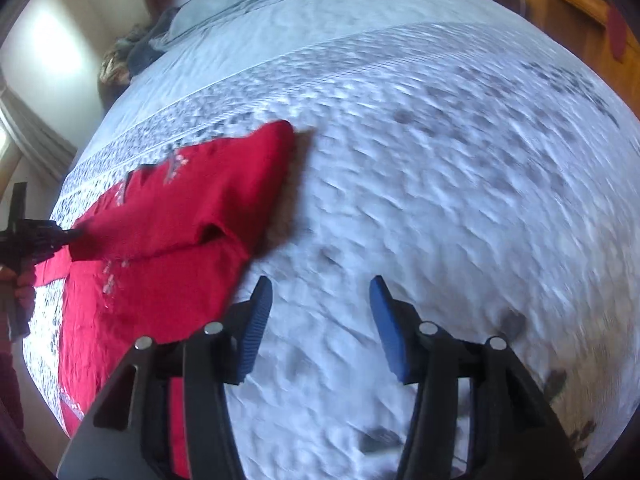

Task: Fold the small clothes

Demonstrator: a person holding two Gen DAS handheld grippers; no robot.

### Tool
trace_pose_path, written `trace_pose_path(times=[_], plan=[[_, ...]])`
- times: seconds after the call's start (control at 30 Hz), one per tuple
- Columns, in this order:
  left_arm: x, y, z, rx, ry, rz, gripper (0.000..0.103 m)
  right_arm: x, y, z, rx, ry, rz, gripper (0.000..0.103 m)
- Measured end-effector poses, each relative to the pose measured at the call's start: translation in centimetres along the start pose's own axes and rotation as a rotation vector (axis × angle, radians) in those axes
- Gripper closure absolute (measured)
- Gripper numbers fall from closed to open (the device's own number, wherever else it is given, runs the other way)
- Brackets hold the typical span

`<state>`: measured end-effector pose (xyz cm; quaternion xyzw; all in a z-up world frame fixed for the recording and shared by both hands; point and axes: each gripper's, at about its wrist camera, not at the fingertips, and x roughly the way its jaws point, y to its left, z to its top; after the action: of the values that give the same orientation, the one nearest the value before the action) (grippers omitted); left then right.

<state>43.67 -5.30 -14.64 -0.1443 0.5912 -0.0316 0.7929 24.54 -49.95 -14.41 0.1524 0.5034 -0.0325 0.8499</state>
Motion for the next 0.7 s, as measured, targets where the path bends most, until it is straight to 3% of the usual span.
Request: trace_pose_path(times=[0.1,0.17,0.33,0.4,0.43,0.47,0.5,0.6,0.7], plan=[[-0.9,1.0,0.7,0.009,-0.048,-0.005,0.097,1.3,1.6,1.9,-0.012,0.033,0.014,0.048],[-0.9,1.0,0.9,0.054,-0.063,0.014,0.097,2.9,2.3,2.8,0.001,0.076,0.034,0.037],[1.7,0.9,1.4,0.039,-0.035,0.015,0.097,7.5,2.0,3.4,0.18,0.208,0.125,0.038],[1.8,1.0,1.9,0.017,-0.045,-0.016,0.097,7.7,2.3,3.5,0.174,0.206,0.103,0.046],[1.5,1.1,2.2,0.003,-0.064,-0.048,0.097,7.7,2.5,3.7,0.163,0.215,0.111,0.065],[1.3,1.1,2.3,-0.001,-0.074,-0.059,0.097,7.7,2.7,3.6,0.159,0.227,0.135,0.09],[1.2,1.0,2.3,0.005,-0.083,-0.063,0.097,7.7,2.8,3.7,0.153,0.243,0.164,0.091],[2.3,1.2,1.8,0.062,-0.065,0.009,0.097,7.8,2.8,3.0,0.091,0.27,0.058,0.092],[4.9,2.6,1.2,0.056,-0.013,0.035,0.095,8.7,2.3,2.5,0.101,0.29,0.059,0.094]])
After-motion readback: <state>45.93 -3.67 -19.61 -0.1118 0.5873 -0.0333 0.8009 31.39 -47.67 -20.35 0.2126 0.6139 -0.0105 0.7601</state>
